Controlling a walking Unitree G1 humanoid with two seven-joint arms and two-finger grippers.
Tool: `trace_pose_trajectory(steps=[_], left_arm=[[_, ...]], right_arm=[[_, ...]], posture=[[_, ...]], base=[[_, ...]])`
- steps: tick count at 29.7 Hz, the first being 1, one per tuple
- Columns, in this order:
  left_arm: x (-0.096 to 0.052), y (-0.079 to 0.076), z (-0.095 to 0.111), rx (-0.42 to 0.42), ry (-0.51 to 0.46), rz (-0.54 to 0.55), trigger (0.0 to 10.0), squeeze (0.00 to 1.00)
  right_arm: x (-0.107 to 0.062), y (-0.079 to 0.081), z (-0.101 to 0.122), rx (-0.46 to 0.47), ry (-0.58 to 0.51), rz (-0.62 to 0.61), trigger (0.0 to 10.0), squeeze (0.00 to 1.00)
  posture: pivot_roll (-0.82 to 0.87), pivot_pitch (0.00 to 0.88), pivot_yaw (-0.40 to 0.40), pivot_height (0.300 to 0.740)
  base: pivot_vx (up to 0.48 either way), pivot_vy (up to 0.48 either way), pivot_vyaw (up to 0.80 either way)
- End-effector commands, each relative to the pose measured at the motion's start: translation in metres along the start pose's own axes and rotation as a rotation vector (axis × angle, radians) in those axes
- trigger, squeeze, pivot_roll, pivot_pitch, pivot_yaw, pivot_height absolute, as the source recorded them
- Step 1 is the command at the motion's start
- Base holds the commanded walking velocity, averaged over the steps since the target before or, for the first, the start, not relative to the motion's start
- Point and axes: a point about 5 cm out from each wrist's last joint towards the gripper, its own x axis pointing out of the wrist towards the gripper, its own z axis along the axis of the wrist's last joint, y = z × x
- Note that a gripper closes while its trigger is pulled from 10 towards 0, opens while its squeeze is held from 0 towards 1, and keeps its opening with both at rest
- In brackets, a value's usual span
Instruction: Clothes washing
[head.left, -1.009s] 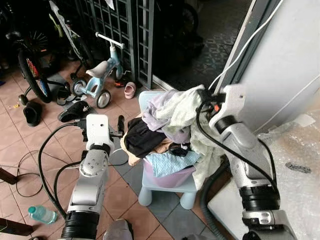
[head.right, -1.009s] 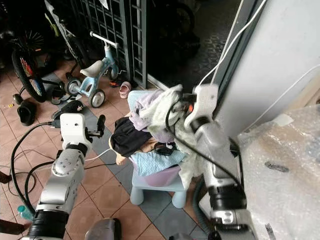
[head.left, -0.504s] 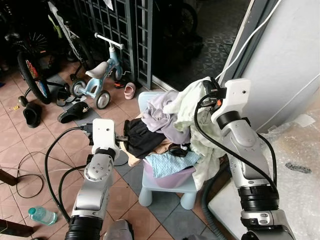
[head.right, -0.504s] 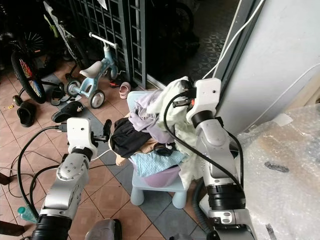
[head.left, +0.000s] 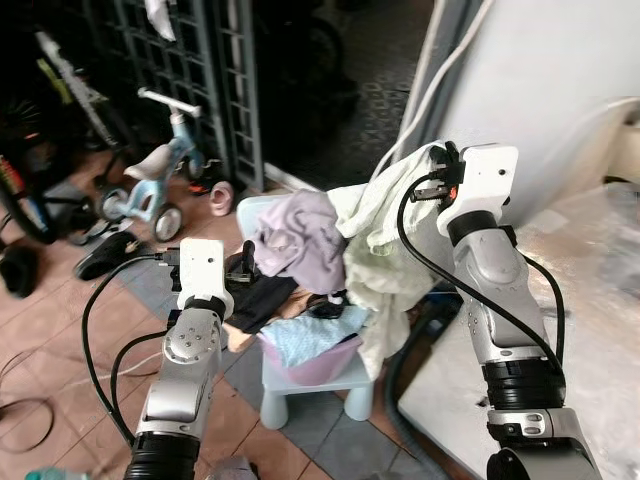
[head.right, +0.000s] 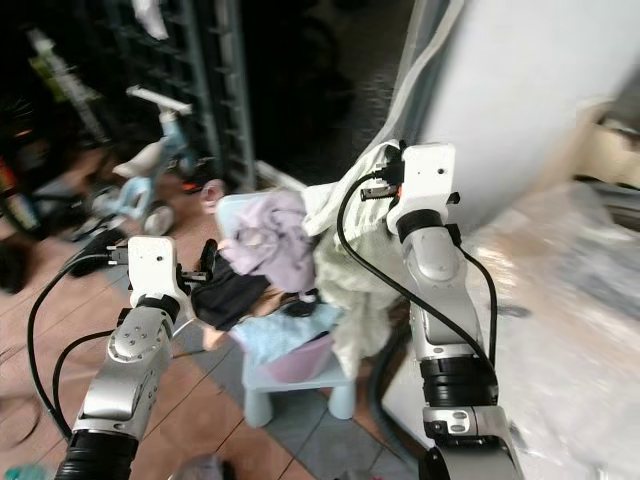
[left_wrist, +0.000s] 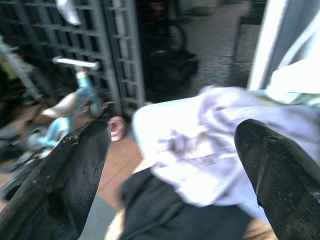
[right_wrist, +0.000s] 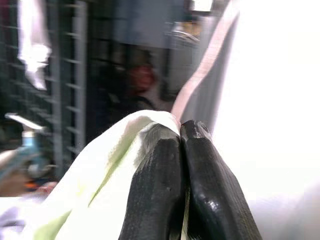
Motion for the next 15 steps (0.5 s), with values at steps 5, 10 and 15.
trace_pose_trajectory(steps=[5, 10, 15], left_arm=[[0.001, -0.003, 0.003, 0.007, -0.010, -0.015, 10.0, 0.00], [0.001, -0.003, 0.002, 0.005, -0.004, -0.011, 10.0, 0.00], [0.001, -0.003, 0.002, 0.008, -0.001, -0.013, 10.0, 0.00]], right_arm=[[0.003, -0.008, 0.003, -0.017, -0.012, -0.051, 10.0, 0.00], [0.005, -0.014, 0.004, -0.038, -0.018, -0.078, 10.0, 0.00], [0.006, -0.018, 0.004, -0.049, -0.019, -0.100, 10.0, 0.00]], posture=[[-0.06, 0.000, 0.004, 0.740], [-0.06, 0.000, 0.003, 0.740], [-0.06, 0.000, 0.004, 0.740]], base=[[0.000, -0.350, -0.77], [0.000, -0.338, -0.77], [0.000, -0.312, -0.77]])
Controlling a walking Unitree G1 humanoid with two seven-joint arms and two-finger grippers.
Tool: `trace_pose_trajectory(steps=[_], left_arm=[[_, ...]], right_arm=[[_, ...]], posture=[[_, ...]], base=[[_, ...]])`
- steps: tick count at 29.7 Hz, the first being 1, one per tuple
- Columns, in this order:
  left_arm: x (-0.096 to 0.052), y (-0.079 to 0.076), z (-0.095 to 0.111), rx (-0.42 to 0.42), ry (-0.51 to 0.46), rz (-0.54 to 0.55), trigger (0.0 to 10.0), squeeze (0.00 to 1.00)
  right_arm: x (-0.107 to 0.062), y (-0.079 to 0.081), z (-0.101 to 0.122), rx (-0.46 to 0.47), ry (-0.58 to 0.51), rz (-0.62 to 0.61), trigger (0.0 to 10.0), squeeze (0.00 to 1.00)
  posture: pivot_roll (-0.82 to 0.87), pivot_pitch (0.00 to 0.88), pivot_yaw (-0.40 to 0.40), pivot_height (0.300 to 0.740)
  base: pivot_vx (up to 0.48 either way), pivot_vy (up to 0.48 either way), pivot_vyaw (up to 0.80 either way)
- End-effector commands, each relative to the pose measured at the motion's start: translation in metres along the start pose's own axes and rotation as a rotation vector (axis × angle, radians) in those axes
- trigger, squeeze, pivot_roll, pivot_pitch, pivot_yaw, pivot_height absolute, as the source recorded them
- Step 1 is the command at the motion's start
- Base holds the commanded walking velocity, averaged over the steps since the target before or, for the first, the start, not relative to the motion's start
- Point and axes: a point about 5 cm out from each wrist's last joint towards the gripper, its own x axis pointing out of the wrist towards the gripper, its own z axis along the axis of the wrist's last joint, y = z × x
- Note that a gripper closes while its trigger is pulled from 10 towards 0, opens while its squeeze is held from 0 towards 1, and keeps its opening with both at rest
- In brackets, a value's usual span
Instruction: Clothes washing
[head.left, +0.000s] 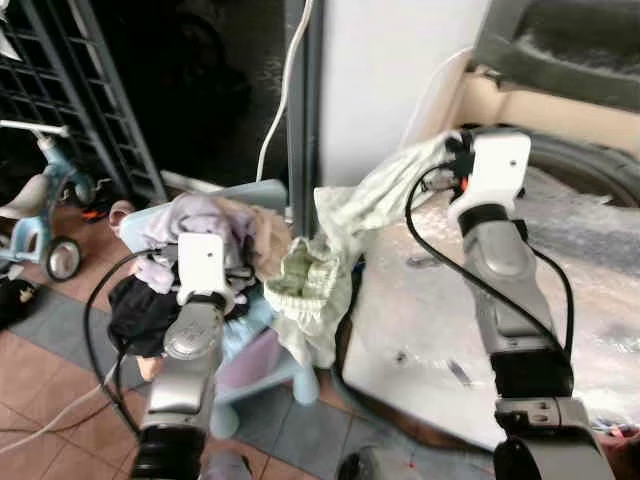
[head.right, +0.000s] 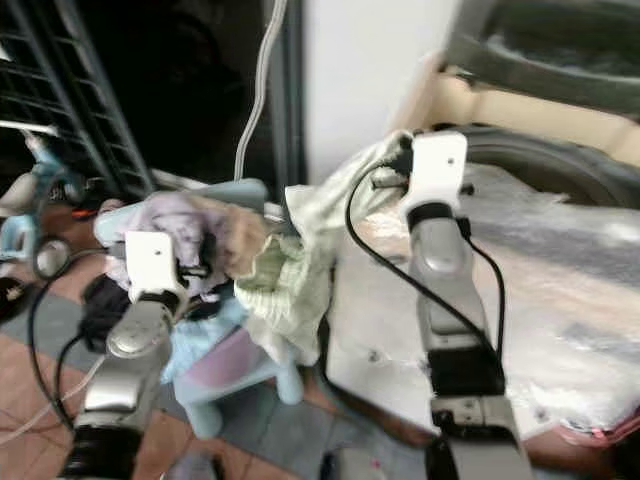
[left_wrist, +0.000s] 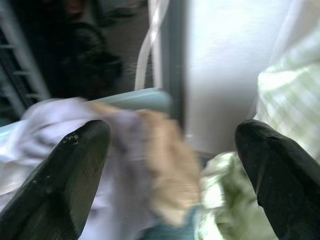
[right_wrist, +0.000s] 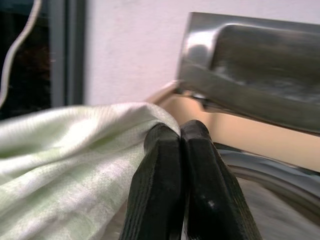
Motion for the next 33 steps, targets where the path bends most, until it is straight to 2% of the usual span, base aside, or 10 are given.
trace_pose_trajectory(steps=[1, 9, 20, 26, 30, 33], left_arm=[[0.000, 0.008, 0.001, 0.021, 0.001, 0.018, 10.0, 0.00], [0.001, 0.008, 0.000, 0.020, 0.004, 0.018, 10.0, 0.00], [0.003, 0.010, 0.003, 0.014, -0.009, 0.032, 10.0, 0.00], [0.006, 0.009, 0.013, 0.011, -0.036, 0.013, 10.0, 0.00], [0.002, 0.009, 0.016, -0.004, -0.041, 0.011, 10.0, 0.00], [-0.002, 0.012, 0.010, -0.019, -0.014, 0.018, 10.0, 0.00]], right_arm=[[0.003, -0.002, 0.009, 0.003, -0.043, -0.025, 10.0, 0.00], [0.006, -0.004, 0.011, -0.005, -0.055, -0.030, 10.0, 0.00], [0.008, 0.000, 0.011, -0.002, -0.058, 0.001, 10.0, 0.00], [0.015, 0.001, 0.018, 0.002, -0.077, 0.022, 10.0, 0.00], [0.018, 0.002, 0.023, 0.004, -0.086, 0.060, 10.0, 0.00], [0.021, 0.003, 0.022, 0.006, -0.077, 0.070, 10.0, 0.00]], posture=[[-0.06, 0.000, 0.004, 0.740], [-0.06, 0.000, 0.006, 0.740], [-0.06, 0.000, 0.009, 0.740], [-0.07, 0.000, 0.012, 0.740], [-0.07, 0.000, 0.020, 0.740], [-0.06, 0.000, 0.016, 0.740]], base=[[0.000, -0.307, -0.77], [0.000, -0.314, -0.77], [0.000, -0.049, 0.00], [0.000, 0.000, 0.00], [0.065, 0.000, 0.00], [0.286, 0.000, 0.00]])
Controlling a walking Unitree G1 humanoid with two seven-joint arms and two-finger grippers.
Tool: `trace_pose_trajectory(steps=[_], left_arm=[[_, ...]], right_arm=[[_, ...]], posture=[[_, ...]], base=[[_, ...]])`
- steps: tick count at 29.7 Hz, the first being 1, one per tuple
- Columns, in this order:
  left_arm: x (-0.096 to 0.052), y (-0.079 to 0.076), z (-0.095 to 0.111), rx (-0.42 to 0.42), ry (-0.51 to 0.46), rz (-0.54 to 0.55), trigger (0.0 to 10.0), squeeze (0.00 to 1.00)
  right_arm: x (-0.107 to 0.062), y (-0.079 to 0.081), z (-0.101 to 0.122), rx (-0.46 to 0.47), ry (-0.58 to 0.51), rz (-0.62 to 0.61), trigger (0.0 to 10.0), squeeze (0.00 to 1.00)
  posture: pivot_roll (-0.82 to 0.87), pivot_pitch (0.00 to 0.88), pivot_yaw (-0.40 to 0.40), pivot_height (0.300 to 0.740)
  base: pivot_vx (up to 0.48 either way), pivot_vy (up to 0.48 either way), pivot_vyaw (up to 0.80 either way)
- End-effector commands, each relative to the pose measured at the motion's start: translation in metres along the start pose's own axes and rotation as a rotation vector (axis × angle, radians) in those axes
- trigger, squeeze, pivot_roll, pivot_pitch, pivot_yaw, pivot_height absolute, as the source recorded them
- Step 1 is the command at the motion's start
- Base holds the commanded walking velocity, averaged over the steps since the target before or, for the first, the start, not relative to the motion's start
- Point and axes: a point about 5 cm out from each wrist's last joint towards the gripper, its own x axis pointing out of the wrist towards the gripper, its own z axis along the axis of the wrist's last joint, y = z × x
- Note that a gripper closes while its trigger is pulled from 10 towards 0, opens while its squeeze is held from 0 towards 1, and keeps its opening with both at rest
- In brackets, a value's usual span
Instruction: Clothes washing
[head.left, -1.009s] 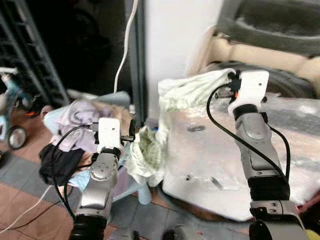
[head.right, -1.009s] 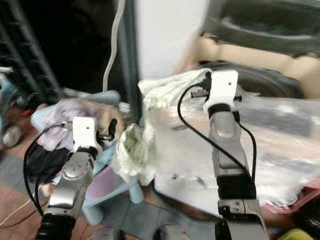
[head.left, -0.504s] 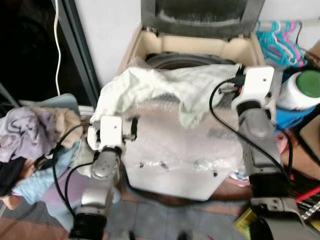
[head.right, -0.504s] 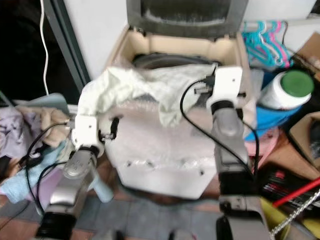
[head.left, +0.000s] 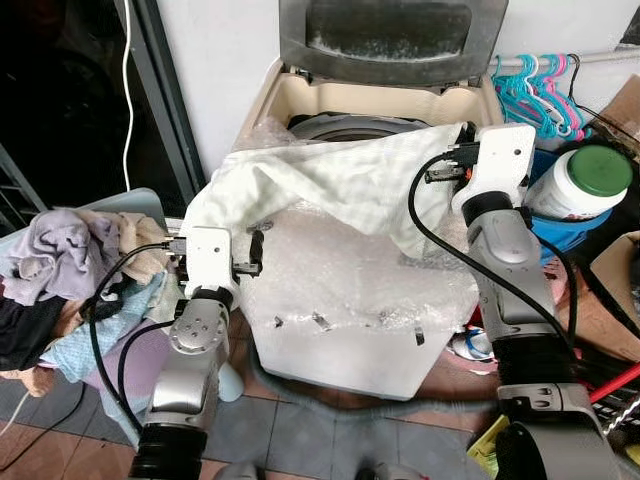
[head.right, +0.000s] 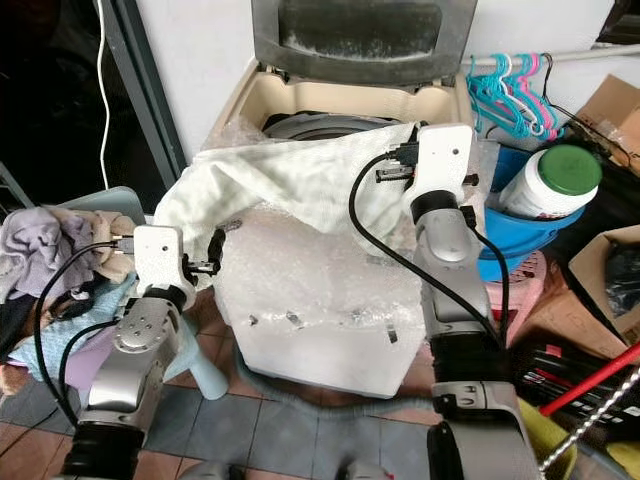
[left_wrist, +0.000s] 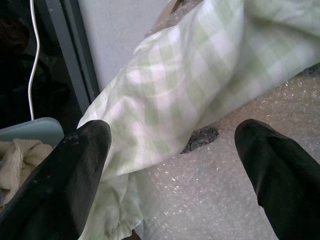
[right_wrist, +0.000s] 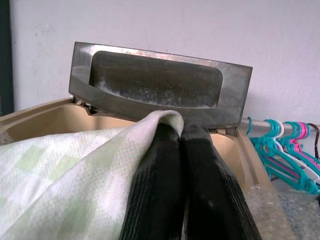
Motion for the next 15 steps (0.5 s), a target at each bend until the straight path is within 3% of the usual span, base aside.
trace_pose_trajectory(steps=[1, 10, 15], left_arm=[[-0.003, 0.005, -0.003, -0.009, 0.024, 0.012, 10.0, 0.00], [-0.012, 0.018, -0.014, -0.027, 0.077, 0.050, 10.0, 0.00], [-0.010, 0.018, -0.014, -0.026, 0.080, 0.050, 10.0, 0.00]], right_arm=[[0.006, -0.002, 0.007, -0.005, -0.020, 0.005, 10.0, 0.00], [0.025, 0.020, 0.021, -0.013, -0.066, 0.152, 10.0, 0.00], [0.064, 0.025, 0.061, -0.040, -0.134, 0.266, 10.0, 0.00]], posture=[[-0.06, 0.000, 0.016, 0.740], [-0.04, 0.000, 0.010, 0.740], [-0.03, 0.000, 0.003, 0.740]], base=[[0.289, 0.000, 0.00], [0.317, 0.000, 0.00], [0.329, 0.000, 0.00]])
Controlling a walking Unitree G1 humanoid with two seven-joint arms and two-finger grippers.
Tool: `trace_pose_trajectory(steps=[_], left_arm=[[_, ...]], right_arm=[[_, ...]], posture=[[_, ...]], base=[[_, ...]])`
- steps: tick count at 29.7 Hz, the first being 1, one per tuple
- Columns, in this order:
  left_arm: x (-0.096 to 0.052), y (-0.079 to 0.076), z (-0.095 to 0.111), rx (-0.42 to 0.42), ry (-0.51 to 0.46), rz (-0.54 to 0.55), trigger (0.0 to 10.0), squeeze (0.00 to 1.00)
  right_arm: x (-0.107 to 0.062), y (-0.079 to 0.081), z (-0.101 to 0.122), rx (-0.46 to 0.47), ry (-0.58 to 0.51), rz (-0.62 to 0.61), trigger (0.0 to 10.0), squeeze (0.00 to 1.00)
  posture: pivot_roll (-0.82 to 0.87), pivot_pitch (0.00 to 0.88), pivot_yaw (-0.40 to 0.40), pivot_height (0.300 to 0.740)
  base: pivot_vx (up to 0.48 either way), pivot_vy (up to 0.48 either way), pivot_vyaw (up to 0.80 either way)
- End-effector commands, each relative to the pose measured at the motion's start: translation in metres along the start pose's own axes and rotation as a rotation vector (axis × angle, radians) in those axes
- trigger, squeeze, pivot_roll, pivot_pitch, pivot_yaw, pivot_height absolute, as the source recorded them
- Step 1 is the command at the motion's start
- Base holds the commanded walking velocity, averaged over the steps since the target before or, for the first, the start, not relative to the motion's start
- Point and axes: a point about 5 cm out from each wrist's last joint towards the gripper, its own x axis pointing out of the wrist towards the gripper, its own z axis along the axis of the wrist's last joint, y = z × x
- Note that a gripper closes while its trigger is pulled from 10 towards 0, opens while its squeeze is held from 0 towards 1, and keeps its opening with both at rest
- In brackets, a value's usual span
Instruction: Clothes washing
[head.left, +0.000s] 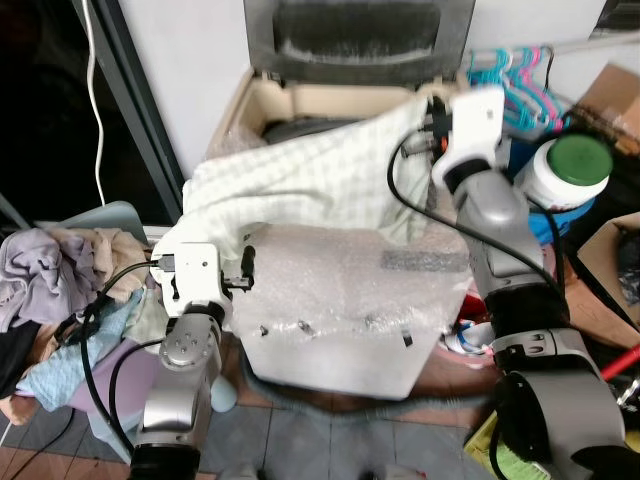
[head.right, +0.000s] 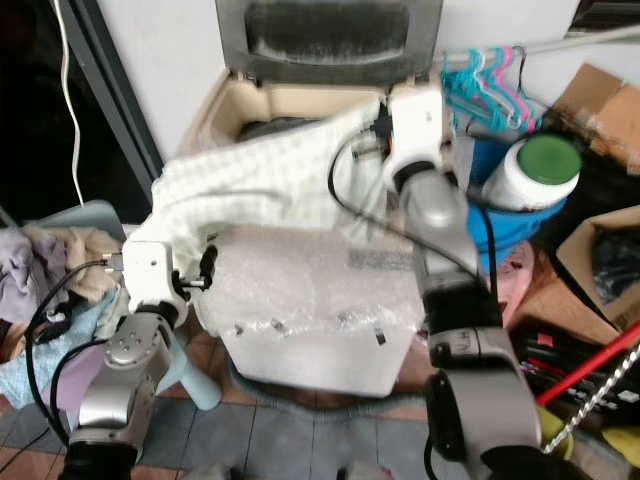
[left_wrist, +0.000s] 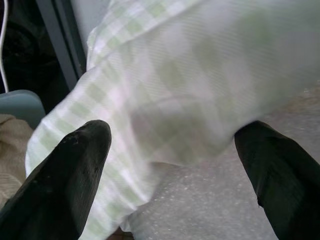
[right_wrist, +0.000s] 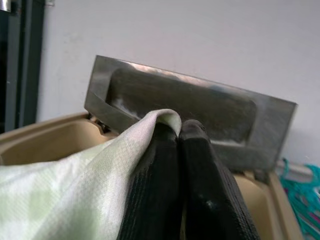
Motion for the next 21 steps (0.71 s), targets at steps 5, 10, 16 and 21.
trace_pose_trajectory(steps=[5, 10, 16, 21], left_arm=[[0.005, -0.001, 0.006, -0.007, -0.014, 0.009, 10.0, 0.00], [0.006, -0.003, 0.006, -0.015, -0.012, 0.011, 10.0, 0.00], [0.007, -0.003, 0.005, -0.020, -0.002, 0.026, 10.0, 0.00], [0.007, -0.004, 0.006, -0.029, -0.008, 0.029, 10.0, 0.00]], right_arm=[[0.041, -0.010, 0.055, -0.048, -0.050, 0.100, 10.0, 0.00], [0.056, -0.028, 0.096, -0.027, -0.099, 0.043, 10.0, 0.00], [0.054, -0.074, 0.146, -0.028, -0.203, -0.236, 10.0, 0.00], [0.044, -0.100, 0.163, -0.077, -0.257, -0.396, 10.0, 0.00]], posture=[[-0.03, 0.000, -0.007, 0.740], [-0.03, 0.000, -0.015, 0.740], [-0.02, 0.000, -0.022, 0.740], [-0.02, 0.000, -0.026, 0.740]], base=[[0.337, 0.000, 0.00], [0.328, 0.000, 0.00], [0.189, 0.000, 0.00], [0.000, 0.000, 0.00]])
